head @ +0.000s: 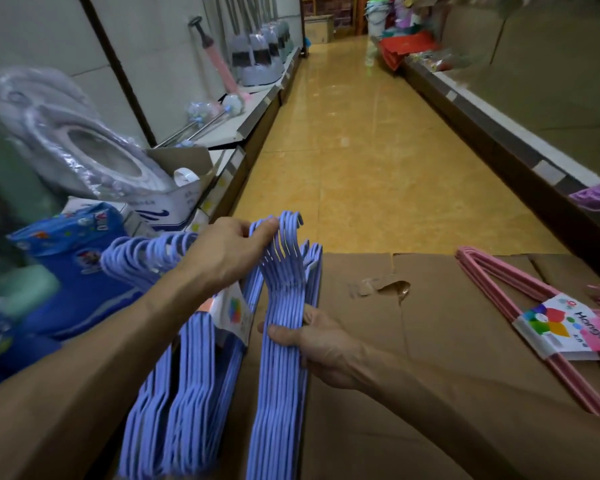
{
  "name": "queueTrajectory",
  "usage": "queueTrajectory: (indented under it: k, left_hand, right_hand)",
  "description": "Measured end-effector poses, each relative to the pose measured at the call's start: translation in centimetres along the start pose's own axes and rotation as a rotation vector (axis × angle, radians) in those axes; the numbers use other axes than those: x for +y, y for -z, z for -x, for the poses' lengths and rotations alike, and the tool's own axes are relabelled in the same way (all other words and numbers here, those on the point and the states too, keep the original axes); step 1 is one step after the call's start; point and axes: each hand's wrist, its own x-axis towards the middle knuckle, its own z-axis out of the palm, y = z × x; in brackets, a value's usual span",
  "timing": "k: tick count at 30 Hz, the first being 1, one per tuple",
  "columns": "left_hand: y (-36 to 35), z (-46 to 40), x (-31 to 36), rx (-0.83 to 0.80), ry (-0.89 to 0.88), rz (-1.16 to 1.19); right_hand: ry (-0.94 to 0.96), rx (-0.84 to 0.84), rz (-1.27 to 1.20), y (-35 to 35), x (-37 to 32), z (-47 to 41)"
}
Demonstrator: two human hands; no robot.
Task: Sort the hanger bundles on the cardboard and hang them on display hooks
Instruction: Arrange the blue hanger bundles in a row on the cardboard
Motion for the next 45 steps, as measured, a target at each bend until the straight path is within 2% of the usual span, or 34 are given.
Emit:
queueTrajectory:
  k: [8,18,22,26,31,38,45]
  left_hand:
    - [1.2,0.0,-4.6,0.123,-0.272,-0.295]
    - [1.3,-0.2,-7.5,0.151,-0.301,-0.327]
    - [1.0,-0.3,-7.5,0.142,-0.303,-0.448]
    - [0.4,-0.1,-7.0,0.135,-0.277,-0.537]
    - [0.5,0.0,-6.1,0.127,-0.242,-0.428]
    - [-0.3,0.2,-2.0,0.154,-0.41,-0.209]
    - [-4.4,0.9,5.1,0.016,-0.498,0.062]
  right_hand:
    - [0.035,0.011,0.149,-2.7,2.6,-4.9]
    - [0.046,-0.008,0.309,-4.8,2.9,-7.6]
    - [0.069,-0.031,0.418,-4.6,2.8,-7.7]
    - [0.014,-0.051,0.477,-3.8,2.5,-7.5]
    - [-0.022,0.008,0.406,-1.5,2.3,-5.9]
    - [0.033,0.09,0.461,3.7,0.8,-0.6]
    - [-0.009,0.199,0.526,9.5,-1.0,6.3]
